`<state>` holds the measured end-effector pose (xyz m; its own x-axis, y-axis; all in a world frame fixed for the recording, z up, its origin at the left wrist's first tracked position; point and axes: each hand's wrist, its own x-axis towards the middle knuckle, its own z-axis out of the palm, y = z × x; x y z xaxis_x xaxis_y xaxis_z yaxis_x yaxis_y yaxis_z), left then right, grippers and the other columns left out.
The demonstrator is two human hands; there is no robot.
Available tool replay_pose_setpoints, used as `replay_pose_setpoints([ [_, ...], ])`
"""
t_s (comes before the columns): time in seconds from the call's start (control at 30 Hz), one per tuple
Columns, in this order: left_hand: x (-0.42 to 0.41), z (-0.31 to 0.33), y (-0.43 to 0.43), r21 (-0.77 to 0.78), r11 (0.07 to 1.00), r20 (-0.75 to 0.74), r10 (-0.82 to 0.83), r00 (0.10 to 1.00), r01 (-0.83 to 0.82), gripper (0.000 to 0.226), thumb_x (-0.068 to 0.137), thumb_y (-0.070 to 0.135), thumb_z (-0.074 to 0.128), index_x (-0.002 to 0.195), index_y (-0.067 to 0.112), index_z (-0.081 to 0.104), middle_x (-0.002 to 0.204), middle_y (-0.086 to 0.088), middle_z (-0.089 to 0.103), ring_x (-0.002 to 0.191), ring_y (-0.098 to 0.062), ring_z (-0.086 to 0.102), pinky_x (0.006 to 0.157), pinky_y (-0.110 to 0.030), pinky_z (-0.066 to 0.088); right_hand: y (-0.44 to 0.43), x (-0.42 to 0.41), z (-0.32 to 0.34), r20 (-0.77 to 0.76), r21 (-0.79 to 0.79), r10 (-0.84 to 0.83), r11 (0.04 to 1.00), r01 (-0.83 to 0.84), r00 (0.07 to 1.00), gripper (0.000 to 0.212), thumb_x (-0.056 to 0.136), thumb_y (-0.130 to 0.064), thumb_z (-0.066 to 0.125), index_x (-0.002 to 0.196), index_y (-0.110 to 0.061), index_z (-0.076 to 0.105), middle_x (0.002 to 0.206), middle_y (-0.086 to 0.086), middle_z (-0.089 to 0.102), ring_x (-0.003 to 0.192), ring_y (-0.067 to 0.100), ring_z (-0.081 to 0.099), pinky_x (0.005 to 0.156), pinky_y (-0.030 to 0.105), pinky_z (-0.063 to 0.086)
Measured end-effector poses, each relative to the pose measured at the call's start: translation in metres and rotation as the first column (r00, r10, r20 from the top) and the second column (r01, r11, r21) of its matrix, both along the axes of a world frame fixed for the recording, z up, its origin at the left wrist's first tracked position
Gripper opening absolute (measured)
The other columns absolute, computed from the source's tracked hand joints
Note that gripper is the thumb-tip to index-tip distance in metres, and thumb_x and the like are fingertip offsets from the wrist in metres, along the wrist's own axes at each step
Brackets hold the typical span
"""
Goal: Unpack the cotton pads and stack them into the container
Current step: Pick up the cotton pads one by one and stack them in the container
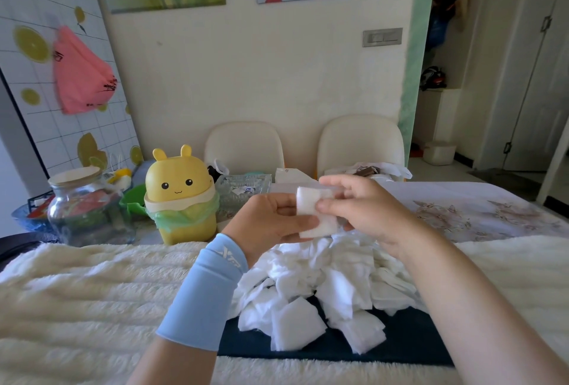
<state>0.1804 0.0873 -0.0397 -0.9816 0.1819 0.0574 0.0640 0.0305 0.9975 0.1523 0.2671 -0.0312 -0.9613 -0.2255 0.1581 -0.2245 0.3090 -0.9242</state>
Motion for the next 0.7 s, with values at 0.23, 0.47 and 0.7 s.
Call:
replay_pose_setpoints([
  [0.23, -0.006, -0.006, -0.002, -0.018, 0.996, 0.061, 0.089, 0.994, -0.088, 0.020, 0.091, 0.012, 0.068, 0.108, 0.002, 0.072, 0.104, -0.020, 0.074, 0.095, -0.031, 0.073, 0.079, -0.035, 0.062, 0.004, -0.004, -0.006, 0.072, -0.066, 0.063, 0.996, -0.058, 0.995, 0.032, 0.088, -0.007, 0.074, 0.116, -0.021, 0.072, 0.109, 0.008, 0.075, 0.086, 0.011, 0.067, 0.077, 0.030, 0.054],
  [0.47, -0.013, -0.007, 0.001, -0.170, 0.967, -0.044, 0.183, 0.982, -0.188, 0.013, 0.091, 0.020, 0.070, 0.098, 0.010, 0.074, 0.092, -0.009, 0.074, 0.077, -0.015, 0.073, 0.066, -0.025, 0.059, 0.007, -0.016, 0.003, 0.132, 0.019, 0.127, 0.991, -0.131, 0.983, 0.018, 0.084, -0.021, 0.080, 0.102, -0.021, 0.077, 0.090, 0.002, 0.077, 0.075, 0.010, 0.066, 0.071, 0.027, 0.054],
  [0.7, -0.071, 0.028, -0.014, -0.389, 0.917, -0.081, 0.066, 0.995, -0.093, 0.052, 0.075, -0.002, 0.080, 0.120, 0.013, 0.059, 0.092, -0.012, 0.072, 0.078, -0.020, 0.069, 0.074, -0.032, 0.062, -0.001, -0.070, 0.036, 0.245, 0.117, 0.182, 0.970, -0.215, 0.952, 0.016, 0.089, -0.007, 0.073, 0.105, -0.006, 0.074, 0.097, 0.013, 0.075, 0.083, 0.020, 0.070, 0.077, 0.033, 0.061],
])
